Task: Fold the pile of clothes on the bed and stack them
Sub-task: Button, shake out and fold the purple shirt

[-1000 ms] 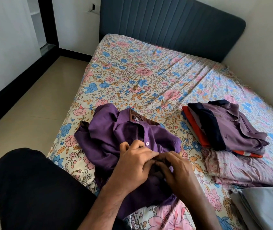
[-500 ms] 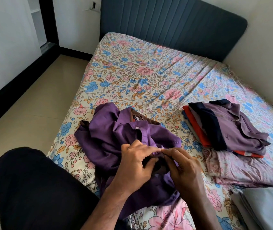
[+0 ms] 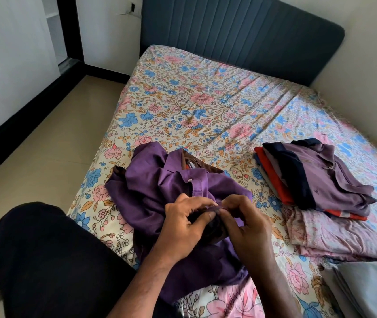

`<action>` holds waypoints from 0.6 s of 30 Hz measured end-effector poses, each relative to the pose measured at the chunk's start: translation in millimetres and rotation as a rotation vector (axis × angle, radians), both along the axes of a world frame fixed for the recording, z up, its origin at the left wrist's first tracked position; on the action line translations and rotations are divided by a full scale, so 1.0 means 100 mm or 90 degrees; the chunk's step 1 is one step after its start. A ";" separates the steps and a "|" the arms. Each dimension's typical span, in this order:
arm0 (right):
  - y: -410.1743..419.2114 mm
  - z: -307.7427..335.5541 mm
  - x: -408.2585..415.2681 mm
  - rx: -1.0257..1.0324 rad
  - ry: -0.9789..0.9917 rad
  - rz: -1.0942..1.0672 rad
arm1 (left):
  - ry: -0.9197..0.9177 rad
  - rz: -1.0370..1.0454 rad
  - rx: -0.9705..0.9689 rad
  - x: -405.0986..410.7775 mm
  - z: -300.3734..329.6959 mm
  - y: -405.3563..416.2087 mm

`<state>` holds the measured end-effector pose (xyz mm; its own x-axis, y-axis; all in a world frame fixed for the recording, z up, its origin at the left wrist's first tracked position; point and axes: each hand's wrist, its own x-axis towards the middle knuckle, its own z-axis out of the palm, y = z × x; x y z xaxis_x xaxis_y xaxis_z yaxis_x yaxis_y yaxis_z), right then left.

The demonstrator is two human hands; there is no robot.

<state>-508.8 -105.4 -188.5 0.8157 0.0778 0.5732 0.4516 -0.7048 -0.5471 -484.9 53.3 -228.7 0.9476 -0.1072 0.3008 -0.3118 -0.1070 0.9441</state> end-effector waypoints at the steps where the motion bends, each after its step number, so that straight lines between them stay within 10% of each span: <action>1: 0.00 -0.01 0.00 0.002 0.032 -0.015 | 0.009 0.010 -0.017 0.01 0.00 0.02; 8: 0.06 0.15 0.09 -0.010 0.125 -0.098 | -0.009 0.003 -0.012 0.43 0.37 0.27; 12: 0.19 0.61 0.11 0.345 0.165 0.031 | -0.052 -0.157 -0.022 0.72 1.05 0.57; 18: 0.03 0.57 0.39 0.355 0.315 0.055 | -0.145 0.019 0.373 1.35 1.30 0.38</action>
<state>-470.0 -102.4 -131.2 0.9926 -0.0419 0.1137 0.1007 -0.2362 -0.9665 -350.2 90.9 -98.5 0.8720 -0.2896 0.3947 -0.4867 -0.5989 0.6359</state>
